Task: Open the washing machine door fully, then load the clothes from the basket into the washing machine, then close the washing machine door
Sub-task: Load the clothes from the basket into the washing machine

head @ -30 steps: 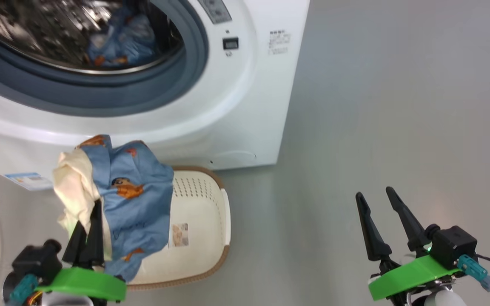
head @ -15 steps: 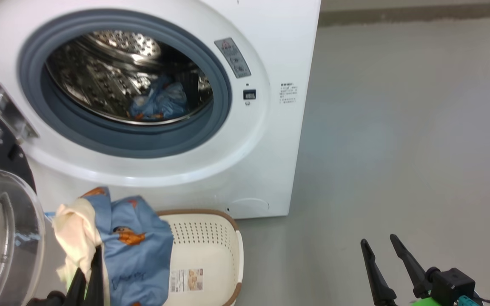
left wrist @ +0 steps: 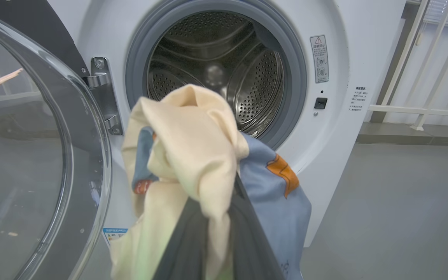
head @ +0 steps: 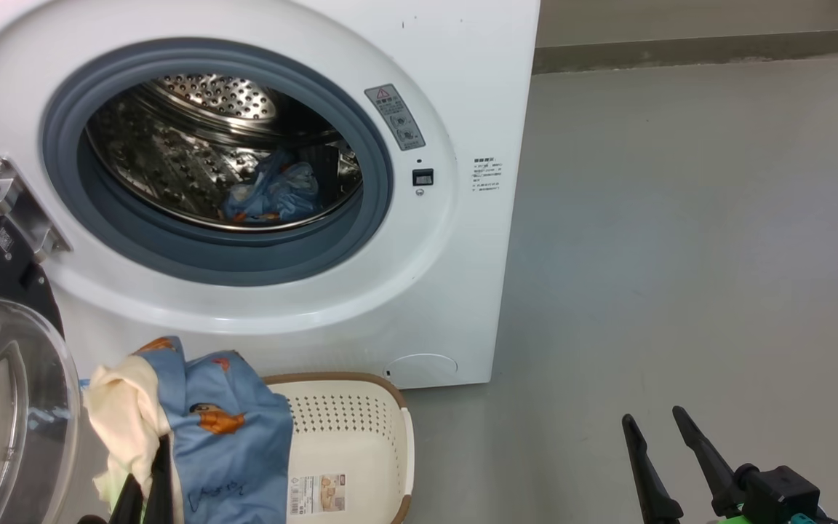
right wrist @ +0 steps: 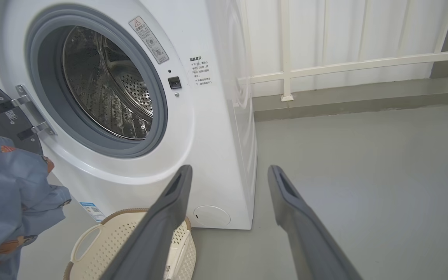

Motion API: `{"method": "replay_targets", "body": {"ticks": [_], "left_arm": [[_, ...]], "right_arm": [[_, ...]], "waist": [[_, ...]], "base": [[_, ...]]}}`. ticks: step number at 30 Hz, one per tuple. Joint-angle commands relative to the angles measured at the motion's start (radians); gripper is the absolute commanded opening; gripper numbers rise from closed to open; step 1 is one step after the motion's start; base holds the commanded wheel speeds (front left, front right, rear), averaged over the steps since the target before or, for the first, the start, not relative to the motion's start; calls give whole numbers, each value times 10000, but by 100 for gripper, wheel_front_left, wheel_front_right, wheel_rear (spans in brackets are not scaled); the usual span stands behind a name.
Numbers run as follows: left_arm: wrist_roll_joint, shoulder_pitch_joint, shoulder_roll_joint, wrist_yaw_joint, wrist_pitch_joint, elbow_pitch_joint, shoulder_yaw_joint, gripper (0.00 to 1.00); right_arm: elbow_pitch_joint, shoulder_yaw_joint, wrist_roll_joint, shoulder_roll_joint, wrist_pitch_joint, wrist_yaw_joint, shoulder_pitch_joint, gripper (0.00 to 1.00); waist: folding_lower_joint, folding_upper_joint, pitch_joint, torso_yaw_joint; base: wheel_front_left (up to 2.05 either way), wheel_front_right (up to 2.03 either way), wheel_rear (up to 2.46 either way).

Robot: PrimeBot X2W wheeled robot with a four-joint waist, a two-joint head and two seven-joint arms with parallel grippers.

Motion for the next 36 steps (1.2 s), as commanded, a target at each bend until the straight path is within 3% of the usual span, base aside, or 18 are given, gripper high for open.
{"method": "replay_targets", "body": {"ticks": [1, 14, 25, 36], "left_arm": [[13, -219, 45, 27, -122, -320, 356, 0], [-409, -841, 42, 31, -122, -228, 152, 0], [-367, -3083, 47, -154, -122, 326, 323, 0], [-227, -6057, 464, -256, -122, 1254, 808, 0]], "right_arm": [[-254, 231, -102, -38, -64, 29, -153, 100], [-200, 318, 81, -27, -93, 29, -358, 100], [-252, 476, 197, -25, -123, 29, -1005, 100], [-426, 720, 319, -25, -131, 29, -1883, 100]], "waist": [[0, 0, 15, -15], [0, 0, 615, -96], [0, 0, 2104, -391], [0, 0, 3797, -822]], "base": [[0, 0, 0], [0, 0, 0], [0, 0, 0], [0, 0, 0]]}}
